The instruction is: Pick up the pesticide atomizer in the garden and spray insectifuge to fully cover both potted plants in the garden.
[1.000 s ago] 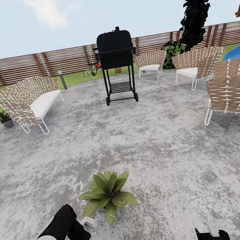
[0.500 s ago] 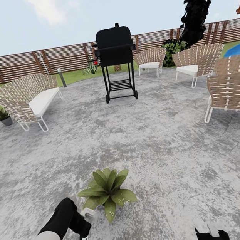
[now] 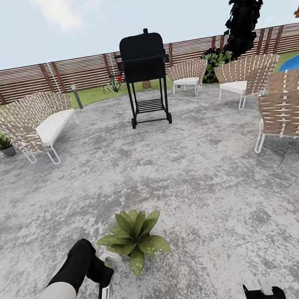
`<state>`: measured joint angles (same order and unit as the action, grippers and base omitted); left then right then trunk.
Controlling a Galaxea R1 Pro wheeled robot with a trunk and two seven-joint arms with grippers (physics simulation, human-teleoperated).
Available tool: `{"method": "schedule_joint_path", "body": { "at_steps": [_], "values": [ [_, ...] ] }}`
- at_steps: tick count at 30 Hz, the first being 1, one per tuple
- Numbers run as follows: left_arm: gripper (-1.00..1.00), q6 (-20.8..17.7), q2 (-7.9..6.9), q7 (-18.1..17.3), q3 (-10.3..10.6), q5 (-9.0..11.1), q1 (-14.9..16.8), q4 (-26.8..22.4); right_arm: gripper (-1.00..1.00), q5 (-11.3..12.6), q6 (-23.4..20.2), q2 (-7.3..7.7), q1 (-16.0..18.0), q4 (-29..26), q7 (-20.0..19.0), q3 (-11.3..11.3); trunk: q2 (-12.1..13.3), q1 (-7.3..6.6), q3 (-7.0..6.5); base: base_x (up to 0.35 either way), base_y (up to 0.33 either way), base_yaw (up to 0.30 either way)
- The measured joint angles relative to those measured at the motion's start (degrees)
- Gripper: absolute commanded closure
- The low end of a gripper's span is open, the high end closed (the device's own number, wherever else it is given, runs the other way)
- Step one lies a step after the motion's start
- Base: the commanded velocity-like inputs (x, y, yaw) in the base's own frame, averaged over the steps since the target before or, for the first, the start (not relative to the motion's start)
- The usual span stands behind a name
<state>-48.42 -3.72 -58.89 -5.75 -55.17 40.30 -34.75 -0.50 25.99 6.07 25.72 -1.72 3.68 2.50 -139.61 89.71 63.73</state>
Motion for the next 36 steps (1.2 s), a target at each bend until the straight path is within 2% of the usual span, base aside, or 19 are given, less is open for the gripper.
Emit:
{"method": "schedule_joint_path", "body": {
  "at_steps": [3, 8, 14, 29, 36],
  "values": [
    [1.00, -0.2, -0.03, -0.9, -0.1, 0.2, -0.1, 0.1, -1.00, 0.0, 0.0, -0.06, 0.0, 0.0, 0.1, 0.0, 0.0, 0.00, 0.00, 0.000, 0.000, -0.011],
    [1.00, -0.2, 0.19, -5.7, 0.0, -0.4, 0.4, 0.0, -1.00, 0.0, 0.0, -0.07, 0.0, 0.0, 0.3, 0.0, 0.0, 0.00, 0.00, 0.000, 0.000, -0.214],
    [1.00, -0.1, -0.42, -6.3, 0.1, -0.6, 0.3, 0.0, -1.00, 0.0, 0.0, -0.09, 0.0, 0.0, 0.3, 0.0, 0.0, 0.00, 0.00, 0.017, 0.060, -0.135],
    [1.00, 0.0, 0.08, -6.3, 0.2, -0.6, -0.3, 0.0, -1.00, 0.0, 0.0, -0.05, 0.0, 0.0, 0.2, 0.0, 0.0, -0.01, 0.00, 0.012, 0.301, -0.003],
    [1.00, 0.0, 0.08, -6.2, 0.3, -0.6, -0.4, 0.0, -1.00, 0.0, 0.0, 0.00, 0.0, 0.0, 0.3, 0.0, 0.0, 0.00, 0.00, 0.045, 0.078, -0.227]
  ]
}}
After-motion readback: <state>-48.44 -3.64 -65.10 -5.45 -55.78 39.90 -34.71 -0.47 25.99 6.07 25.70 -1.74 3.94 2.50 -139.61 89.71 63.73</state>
